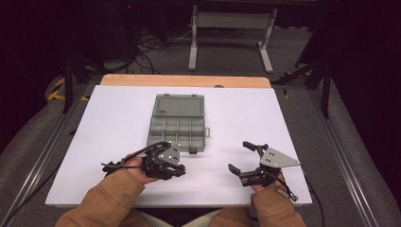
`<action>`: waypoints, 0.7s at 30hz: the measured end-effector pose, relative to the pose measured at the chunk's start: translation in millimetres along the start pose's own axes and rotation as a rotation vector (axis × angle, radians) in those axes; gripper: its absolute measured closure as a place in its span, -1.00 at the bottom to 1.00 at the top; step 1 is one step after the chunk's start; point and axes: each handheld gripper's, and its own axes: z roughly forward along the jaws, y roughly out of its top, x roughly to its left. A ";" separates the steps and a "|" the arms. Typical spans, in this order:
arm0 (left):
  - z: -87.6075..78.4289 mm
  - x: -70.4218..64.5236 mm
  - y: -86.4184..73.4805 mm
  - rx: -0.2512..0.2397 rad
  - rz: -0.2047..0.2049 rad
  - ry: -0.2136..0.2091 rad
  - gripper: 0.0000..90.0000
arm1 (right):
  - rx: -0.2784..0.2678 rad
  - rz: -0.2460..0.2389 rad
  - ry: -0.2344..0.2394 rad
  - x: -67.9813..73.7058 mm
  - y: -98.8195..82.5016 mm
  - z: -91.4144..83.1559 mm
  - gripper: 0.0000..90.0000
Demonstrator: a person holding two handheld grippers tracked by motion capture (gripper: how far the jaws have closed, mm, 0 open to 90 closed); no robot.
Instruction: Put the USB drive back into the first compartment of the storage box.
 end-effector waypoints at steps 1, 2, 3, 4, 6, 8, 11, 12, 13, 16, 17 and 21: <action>-1.6 0.8 -0.4 -0.010 -0.005 0.001 0.75 | 0.000 -0.001 0.000 0.1 0.0 0.0 -0.85; -3.2 1.5 -0.8 -0.020 -0.008 0.004 0.75 | 0.000 0.000 0.000 0.0 0.0 0.0 -0.85; -4.6 2.3 -1.2 -0.028 -0.014 0.005 0.75 | 0.000 0.000 0.000 0.0 0.0 0.0 -0.85; -6.2 3.4 -1.5 -0.037 -0.014 0.009 0.75 | 0.000 0.000 0.000 0.0 0.0 0.0 -0.85; -8.4 4.4 -2.2 -0.042 -0.025 0.015 0.75 | 0.000 -0.001 0.000 0.0 0.0 0.0 -0.85; -10.6 6.6 -2.9 -0.055 -0.035 0.022 0.75 | 0.000 0.000 0.001 0.0 0.0 0.1 -0.85; -14.3 10.2 -4.4 -0.075 -0.058 0.032 0.75 | 0.000 0.001 0.001 -0.1 0.0 0.0 -0.85; -15.4 12.1 -5.1 -0.083 -0.066 0.035 0.75 | -0.001 0.001 0.001 -0.1 0.0 0.0 -0.85; -16.3 13.4 -5.6 -0.086 -0.077 0.039 0.75 | 0.000 0.000 0.001 -0.1 0.0 -0.1 -0.85; -19.7 20.6 -7.3 -0.101 -0.109 0.061 0.75 | 0.000 0.001 0.001 0.0 -0.1 0.2 -0.85; -20.7 22.4 -7.7 -0.103 -0.121 0.067 0.75 | 0.001 0.001 0.001 0.1 -0.1 0.2 -0.85; -24.1 29.4 -10.0 -0.112 -0.155 0.086 0.75 | 0.001 0.001 0.001 0.2 0.0 0.2 -0.85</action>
